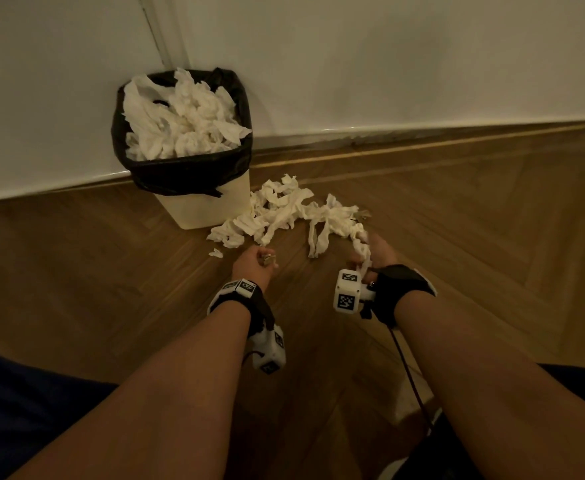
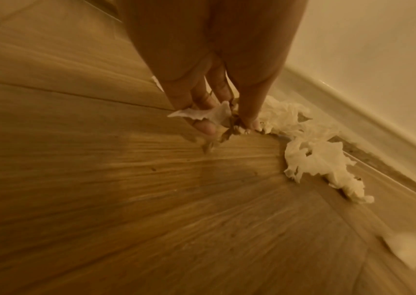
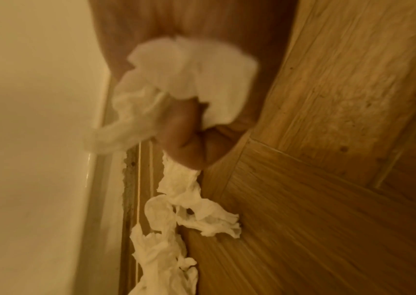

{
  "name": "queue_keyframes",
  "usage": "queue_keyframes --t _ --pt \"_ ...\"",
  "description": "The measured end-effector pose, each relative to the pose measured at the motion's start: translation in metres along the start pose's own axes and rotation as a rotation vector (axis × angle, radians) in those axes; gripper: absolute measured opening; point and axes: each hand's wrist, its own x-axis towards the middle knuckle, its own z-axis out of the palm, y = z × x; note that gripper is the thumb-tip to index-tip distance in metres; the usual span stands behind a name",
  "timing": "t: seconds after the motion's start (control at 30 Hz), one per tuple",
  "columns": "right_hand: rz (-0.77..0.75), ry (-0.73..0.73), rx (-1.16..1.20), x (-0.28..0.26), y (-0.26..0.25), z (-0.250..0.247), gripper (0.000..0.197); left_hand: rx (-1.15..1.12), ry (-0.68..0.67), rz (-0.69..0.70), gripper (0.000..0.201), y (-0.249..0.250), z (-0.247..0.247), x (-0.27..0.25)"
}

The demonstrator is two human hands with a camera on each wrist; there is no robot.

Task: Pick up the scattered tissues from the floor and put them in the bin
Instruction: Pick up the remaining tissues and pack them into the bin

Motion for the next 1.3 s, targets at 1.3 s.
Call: queue_keyframes --t 1.3 --pt "-0.916 -0.229 -0.961 -0.134 -0.07 0.228 0.029 0.372 0.34 0.598 0.017 0.224 -0.229 -0.042"
